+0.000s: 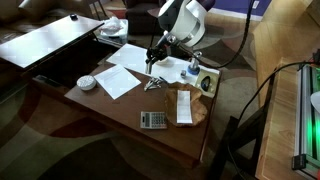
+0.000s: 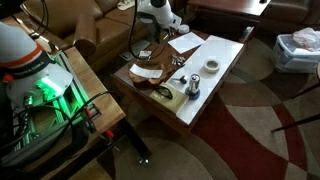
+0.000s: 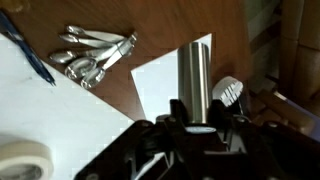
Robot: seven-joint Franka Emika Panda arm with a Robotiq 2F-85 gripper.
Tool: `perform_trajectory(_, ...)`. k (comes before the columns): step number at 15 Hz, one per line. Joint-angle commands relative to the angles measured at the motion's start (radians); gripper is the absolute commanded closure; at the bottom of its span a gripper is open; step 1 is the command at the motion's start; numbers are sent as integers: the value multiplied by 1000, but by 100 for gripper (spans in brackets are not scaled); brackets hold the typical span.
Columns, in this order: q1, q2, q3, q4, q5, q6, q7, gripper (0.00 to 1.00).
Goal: Remove the silver object from the wooden tray
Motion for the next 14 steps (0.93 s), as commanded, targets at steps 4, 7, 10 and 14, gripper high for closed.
perform_trajectory(4, -192, 24, 113, -149, -419, 49, 65, 63)
perform_trajectory(7, -234, 38, 116, -198, -486, 30, 58, 88)
perform_trajectory(10, -274, 130, 168, -206, -728, 152, -5, 88)
perform_trajectory(14, -257, 180, 117, -199, -1041, 202, 5, 88)
